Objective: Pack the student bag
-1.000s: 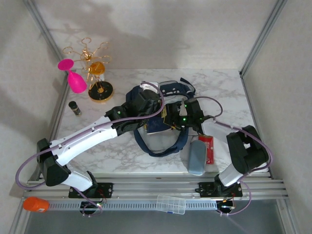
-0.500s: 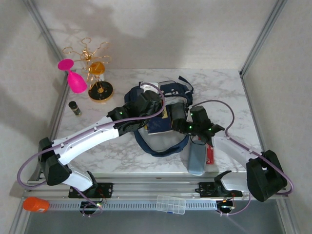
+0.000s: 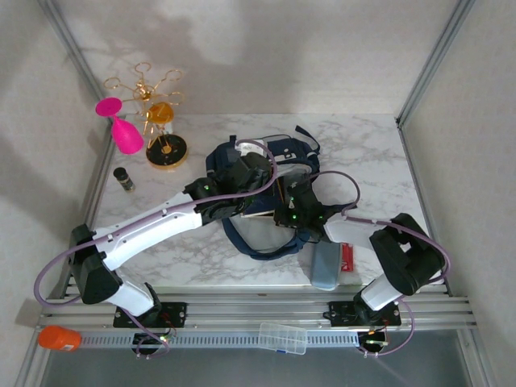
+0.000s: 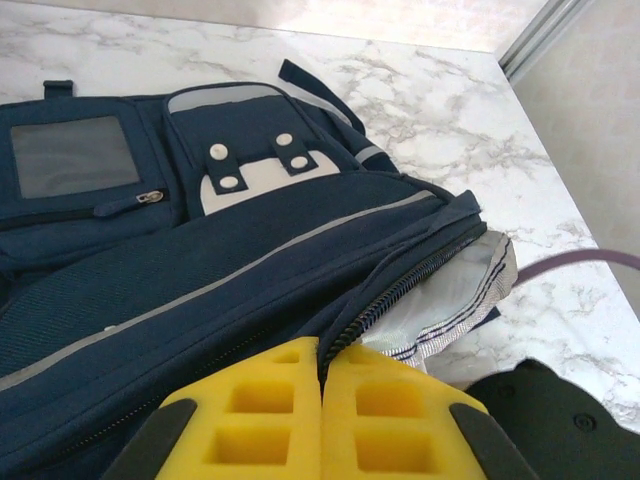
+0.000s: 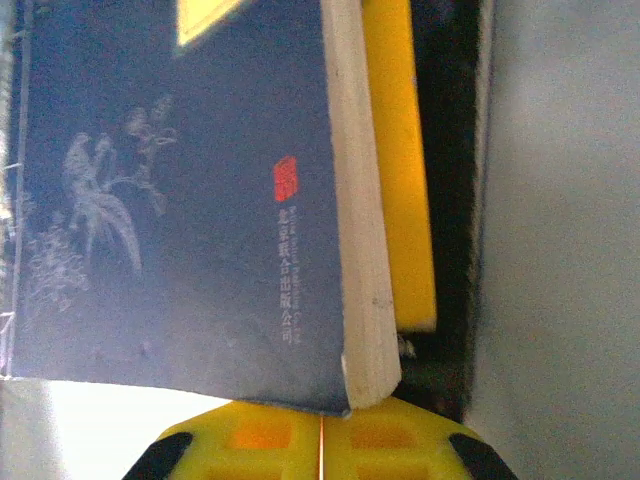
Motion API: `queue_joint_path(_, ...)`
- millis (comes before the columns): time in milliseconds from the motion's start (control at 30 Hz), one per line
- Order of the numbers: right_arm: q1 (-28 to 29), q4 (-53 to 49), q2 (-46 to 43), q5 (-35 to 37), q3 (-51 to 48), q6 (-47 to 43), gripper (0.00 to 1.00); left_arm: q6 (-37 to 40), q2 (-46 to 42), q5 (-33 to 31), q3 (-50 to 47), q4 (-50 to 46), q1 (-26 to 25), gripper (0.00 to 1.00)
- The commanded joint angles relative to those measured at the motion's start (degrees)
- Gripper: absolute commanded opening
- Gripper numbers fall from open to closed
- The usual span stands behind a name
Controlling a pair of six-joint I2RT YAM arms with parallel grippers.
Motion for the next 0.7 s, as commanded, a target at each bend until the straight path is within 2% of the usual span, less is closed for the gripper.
queue_joint_path(0, 0.20, 4.31, -1.89, -0.65, 1.89, -2.70, 0.11, -3.24, -0.81, -3.47, 2.34, 1.60, -0.32, 0.00)
queue_joint_path(100, 0.21, 1.86, -8.49, -0.60, -1.98, -2.74, 0.17, -5.22, -0.35, -1.88, 1.83, 2.84, -0.33, 0.00)
queue_joint_path(233, -0.25, -2.30, -23.14, -1.46, -9.56, -3.17, 0.23, -6.15, 3.03, 1.62, 2.79, 3.89, -0.66, 0.00)
queue_joint_path(300, -0.97, -8.16, -31.10, -0.41, -11.71, -1.86, 0.24, -6.11, 4.36, 4.45, 1.50, 5.98, -0.75, 0.00)
queue_joint_path(400, -3.23, -21.66, -41.17, 5.57, -12.15, 2.87, 0.24, -6.64, 7.02, 9.86, 0.87, 7.91, -1.72, 0.00)
queue_joint_path(500, -5.57, -31.48, -50.16, 9.46, -11.64, 6.30, 0.25, -4.76, 8.12, 11.28, 0.65, 7.27, -4.18, 0.02)
queue_joint_path(533, -6.03, -33.44, -52.66, 10.15, -11.45, 6.76, 0.26, -4.22, 7.61, 14.05, -0.69, 7.83, -4.36, 0.07)
queue_joint_path(600, -6.27, -35.47, -56.68, 10.22, -11.36, 7.06, 0.27, -4.32, 4.99, 20.61, -5.36, 11.92, -3.80, 0.24)
queue_joint_path(667, -6.24, -36.60, -58.37, 9.39, -11.30, 7.92, 0.28, -5.09, 1.54, 21.16, -9.09, 13.52, -3.63, 0.35)
